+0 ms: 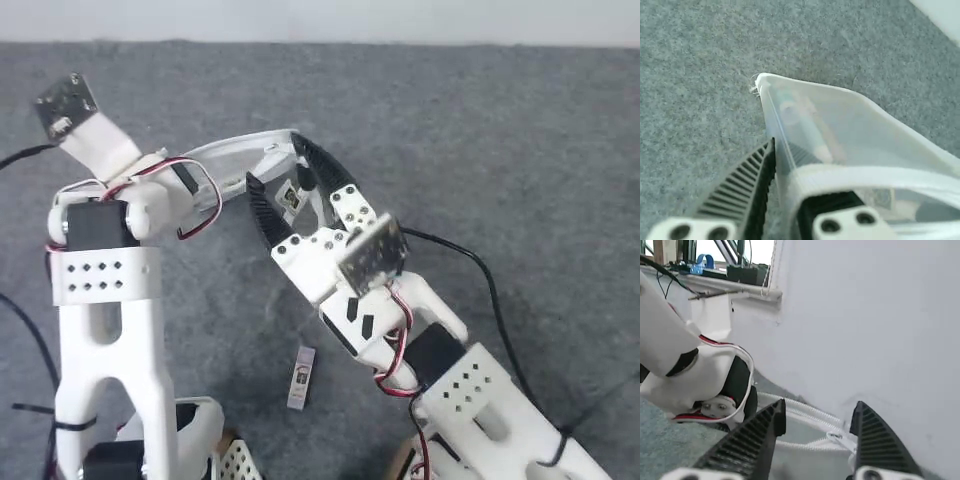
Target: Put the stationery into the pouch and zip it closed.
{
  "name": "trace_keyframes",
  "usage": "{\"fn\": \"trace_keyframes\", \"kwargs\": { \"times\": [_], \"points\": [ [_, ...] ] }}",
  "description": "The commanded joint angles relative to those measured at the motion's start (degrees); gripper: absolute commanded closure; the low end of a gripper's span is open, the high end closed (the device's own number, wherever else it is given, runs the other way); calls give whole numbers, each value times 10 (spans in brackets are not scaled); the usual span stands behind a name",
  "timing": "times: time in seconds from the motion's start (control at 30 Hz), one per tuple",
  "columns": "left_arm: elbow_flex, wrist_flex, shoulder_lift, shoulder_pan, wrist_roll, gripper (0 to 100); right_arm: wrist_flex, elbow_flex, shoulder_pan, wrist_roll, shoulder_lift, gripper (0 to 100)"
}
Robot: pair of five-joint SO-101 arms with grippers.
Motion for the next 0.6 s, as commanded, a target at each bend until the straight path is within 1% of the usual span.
{"fn": "trace_keyframes", "kwargs": {
  "times": [0.0, 0.17, 0.3, 0.57],
  "points": [
    [-7, -20, -30, -3, -4, 987, 123, -80, -5, -56, -21, 794],
    [-1, -25, -30, -3, -4, 987, 230, -116, -5, -110, -24, 794],
    [10, -40, -30, -3, -4, 987, 292, -120, -5, -135, -25, 794],
    [10, -40, -30, -4, -4, 987, 439, -117, -5, -224, -21, 794]
  ]
}}
